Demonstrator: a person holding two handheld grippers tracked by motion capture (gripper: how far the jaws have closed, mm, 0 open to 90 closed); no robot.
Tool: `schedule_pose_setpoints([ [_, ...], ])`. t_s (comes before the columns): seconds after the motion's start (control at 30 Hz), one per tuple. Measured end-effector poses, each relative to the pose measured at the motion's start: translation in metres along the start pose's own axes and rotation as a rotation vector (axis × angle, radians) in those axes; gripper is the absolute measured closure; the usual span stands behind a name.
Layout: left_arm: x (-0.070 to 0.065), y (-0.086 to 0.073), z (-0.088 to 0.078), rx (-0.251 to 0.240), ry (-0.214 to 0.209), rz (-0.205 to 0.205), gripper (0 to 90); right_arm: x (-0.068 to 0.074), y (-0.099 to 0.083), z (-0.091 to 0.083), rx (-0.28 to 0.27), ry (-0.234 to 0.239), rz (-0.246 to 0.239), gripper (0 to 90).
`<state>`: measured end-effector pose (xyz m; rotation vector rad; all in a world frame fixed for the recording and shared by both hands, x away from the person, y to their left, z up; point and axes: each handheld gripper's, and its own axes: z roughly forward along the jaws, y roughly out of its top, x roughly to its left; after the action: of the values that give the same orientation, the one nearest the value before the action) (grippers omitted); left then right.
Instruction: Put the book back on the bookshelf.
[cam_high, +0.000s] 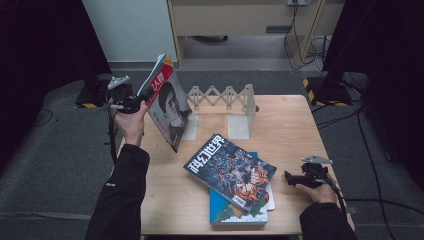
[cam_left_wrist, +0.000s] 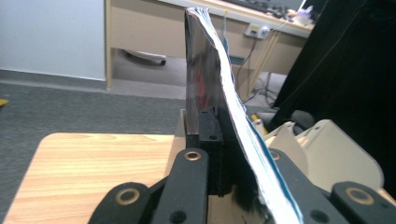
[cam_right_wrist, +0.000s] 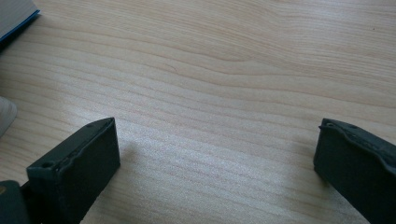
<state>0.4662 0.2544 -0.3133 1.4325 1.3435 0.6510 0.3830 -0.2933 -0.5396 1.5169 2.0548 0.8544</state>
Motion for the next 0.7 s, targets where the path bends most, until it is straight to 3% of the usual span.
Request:
schedule_pose_setpoints([
  [0.33, 0.0, -0.012, 0.013, 0.017, 0.015, 0.01, 86.3, 0.0, 0.0, 0.0, -0.001, 0.0, -0.004, 0.6],
  [0.7, 0.004, -0.021, 0.01, 0.048, -0.006, 0.022, 85.9, 0.0, 0.0, 0.0, 0.0, 0.0, 0.0, 0.6],
])
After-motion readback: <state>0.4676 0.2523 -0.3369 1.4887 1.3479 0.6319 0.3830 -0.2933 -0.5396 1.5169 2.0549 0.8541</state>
